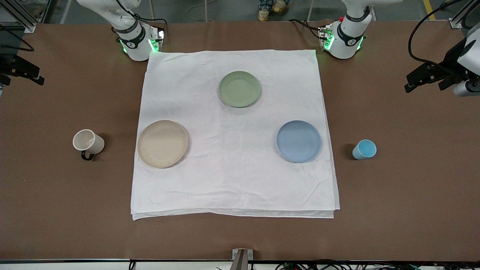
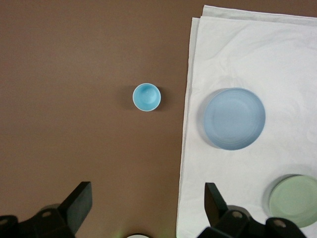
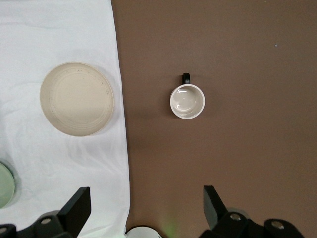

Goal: Place blue cup in blue plate and white mug in gray plate
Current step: 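Reach the left gripper to the blue cup while the right gripper reaches the mug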

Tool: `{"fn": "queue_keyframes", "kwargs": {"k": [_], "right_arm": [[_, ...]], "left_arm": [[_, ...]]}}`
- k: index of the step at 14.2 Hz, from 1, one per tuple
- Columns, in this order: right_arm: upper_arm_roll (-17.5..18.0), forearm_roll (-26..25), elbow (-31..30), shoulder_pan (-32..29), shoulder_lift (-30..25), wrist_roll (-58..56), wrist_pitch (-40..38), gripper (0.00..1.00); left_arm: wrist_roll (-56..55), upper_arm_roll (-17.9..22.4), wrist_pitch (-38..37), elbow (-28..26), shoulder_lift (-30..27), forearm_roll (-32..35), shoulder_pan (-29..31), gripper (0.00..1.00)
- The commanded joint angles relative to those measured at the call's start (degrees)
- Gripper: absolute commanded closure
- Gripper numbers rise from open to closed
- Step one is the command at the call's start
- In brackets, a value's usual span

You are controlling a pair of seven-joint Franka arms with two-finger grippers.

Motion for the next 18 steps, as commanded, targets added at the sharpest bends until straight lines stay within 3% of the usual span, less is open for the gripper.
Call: {"fn": "queue_keyframes", "kwargs": {"k": [1, 8, 10, 15, 18], "right_arm": [[-0.48, 0.7, -1.47, 0.51, -1.21, -0.11, 0.33, 0.0], [-0.57, 1.77, -0.86, 0.42, -1.13, -0.2, -0.11, 0.0], [-0.65, 1.68, 0.89, 0.24, -0.78, -0.29, -0.2, 0.0], [-0.65, 0.97, 1.78, -0.19, 6.23, -0.2, 3.03, 0.0], [-0.74, 0.8, 3.1, -2.82, 12.91, -0.47, 11.89, 0.0]], "left_arm": [[0.55, -0.15, -0.37, 1.32, 0.63, 1.29, 0.16, 0.0], [1.95, 0.03, 0.24, 2.81, 5.37, 6.56, 0.51, 0.0], [2.04, 0.12, 3.22, 1.41, 7.83, 6.47, 3.75, 0.0], [1.52, -0.15, 24.72, -16.31, 9.06, 5.68, 7.72, 0.0], [0.73, -0.41, 32.4, -19.95, 13.71, 4.64, 7.37, 0.0]]}}
